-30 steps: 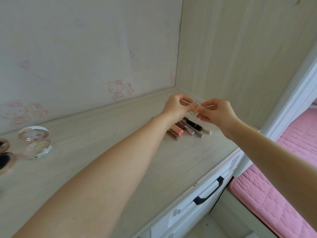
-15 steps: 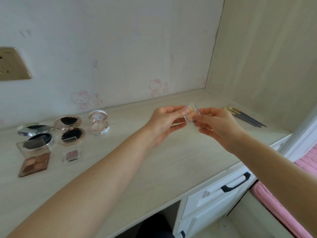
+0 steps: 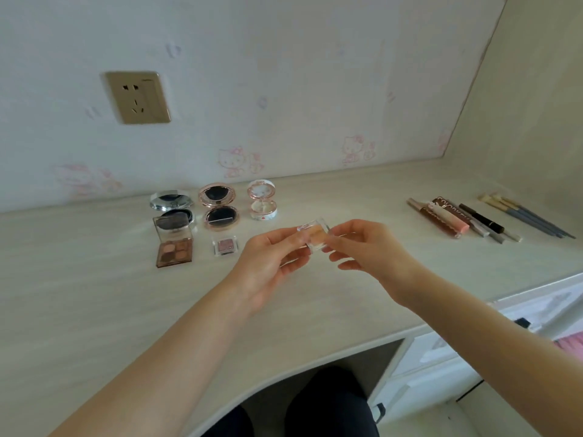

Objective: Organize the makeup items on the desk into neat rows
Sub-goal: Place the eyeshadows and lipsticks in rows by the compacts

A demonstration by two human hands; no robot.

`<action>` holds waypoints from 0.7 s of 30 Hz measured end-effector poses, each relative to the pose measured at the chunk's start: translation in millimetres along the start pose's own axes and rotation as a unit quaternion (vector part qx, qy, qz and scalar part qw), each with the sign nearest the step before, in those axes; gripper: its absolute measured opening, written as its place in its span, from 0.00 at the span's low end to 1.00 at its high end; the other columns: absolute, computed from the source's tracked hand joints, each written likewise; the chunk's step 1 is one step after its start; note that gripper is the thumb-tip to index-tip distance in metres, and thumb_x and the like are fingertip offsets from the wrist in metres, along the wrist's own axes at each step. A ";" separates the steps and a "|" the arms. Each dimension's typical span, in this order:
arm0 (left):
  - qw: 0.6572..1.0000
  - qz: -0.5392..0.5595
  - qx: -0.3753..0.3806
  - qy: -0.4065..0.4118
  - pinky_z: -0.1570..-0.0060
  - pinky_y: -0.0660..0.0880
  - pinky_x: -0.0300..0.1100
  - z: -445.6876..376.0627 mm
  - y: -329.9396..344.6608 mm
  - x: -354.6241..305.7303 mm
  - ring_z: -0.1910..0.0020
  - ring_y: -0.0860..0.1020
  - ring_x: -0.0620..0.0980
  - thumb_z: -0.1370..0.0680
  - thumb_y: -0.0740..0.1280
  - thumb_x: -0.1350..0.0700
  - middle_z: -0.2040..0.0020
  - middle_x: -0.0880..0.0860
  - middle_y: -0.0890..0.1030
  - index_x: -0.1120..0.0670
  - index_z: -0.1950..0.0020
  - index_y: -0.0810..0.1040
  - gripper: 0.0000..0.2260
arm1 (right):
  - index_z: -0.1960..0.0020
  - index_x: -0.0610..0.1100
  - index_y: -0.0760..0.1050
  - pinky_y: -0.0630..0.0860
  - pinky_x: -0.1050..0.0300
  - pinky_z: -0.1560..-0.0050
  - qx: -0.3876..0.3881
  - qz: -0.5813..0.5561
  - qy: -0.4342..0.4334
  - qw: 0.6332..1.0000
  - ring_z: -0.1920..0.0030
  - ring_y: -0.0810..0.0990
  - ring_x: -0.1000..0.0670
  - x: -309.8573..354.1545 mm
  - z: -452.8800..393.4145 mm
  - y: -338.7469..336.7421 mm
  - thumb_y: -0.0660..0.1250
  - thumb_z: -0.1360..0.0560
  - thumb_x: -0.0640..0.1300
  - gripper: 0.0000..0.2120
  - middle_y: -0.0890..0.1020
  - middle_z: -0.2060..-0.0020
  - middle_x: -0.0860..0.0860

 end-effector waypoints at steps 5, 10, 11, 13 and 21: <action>0.997 0.060 -0.057 0.002 0.45 0.78 0.42 18.8 -41.2 -1.1 0.51 0.81 0.52 0.24 0.68 0.60 0.47 0.60 0.83 0.64 0.43 0.80 0.12 | 0.47 0.46 0.76 0.81 0.51 0.55 0.016 0.135 -0.081 0.987 0.61 0.82 0.52 9.6 3.0 47.5 0.69 0.26 0.41 0.08 0.84 0.62 0.50; 0.993 0.090 -0.075 0.024 0.47 0.79 0.43 26.1 -62.6 -4.5 0.50 0.82 0.52 0.23 0.66 0.60 0.50 0.59 0.84 0.62 0.50 0.81 0.07 | 0.43 0.49 0.73 0.73 0.71 0.60 0.020 0.215 -0.130 0.968 0.55 0.79 0.58 12.1 6.1 78.8 0.67 0.25 0.46 0.12 0.81 0.58 0.56; 0.992 0.095 -0.072 0.029 0.47 0.79 0.43 26.7 -64.6 -4.1 0.50 0.82 0.53 0.23 0.66 0.60 0.49 0.59 0.84 0.62 0.50 0.80 0.07 | 0.42 0.49 0.73 0.73 0.71 0.59 0.020 0.222 -0.137 0.965 0.54 0.79 0.58 12.8 7.5 82.8 0.67 0.25 0.46 0.12 0.81 0.58 0.56; 0.991 0.112 -0.066 0.032 0.47 0.79 0.43 27.8 -68.2 -2.4 0.48 0.82 0.55 0.24 0.67 0.58 0.47 0.62 0.83 0.64 0.47 0.79 0.10 | 0.41 0.47 0.73 0.74 0.67 0.55 0.025 0.235 -0.153 0.960 0.54 0.79 0.56 14.2 10.2 89.7 0.67 0.25 0.46 0.13 0.81 0.58 0.56; 0.981 0.188 -0.048 0.019 0.50 0.80 0.45 28.1 -69.3 2.0 0.48 0.82 0.59 0.27 0.68 0.57 0.44 0.64 0.81 0.65 0.39 0.74 0.19 | 0.43 0.50 0.72 0.75 0.57 0.55 -0.023 0.385 -0.250 0.888 0.53 0.74 0.55 23.1 19.6 92.7 0.66 0.24 0.53 0.13 0.77 0.53 0.57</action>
Point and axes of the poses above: each hand's wrist, its own z-axis away from the middle knuckle, its own y-axis out of the palm, x = y × z, the point moved 7 cm from there along -z, towards the middle knuckle
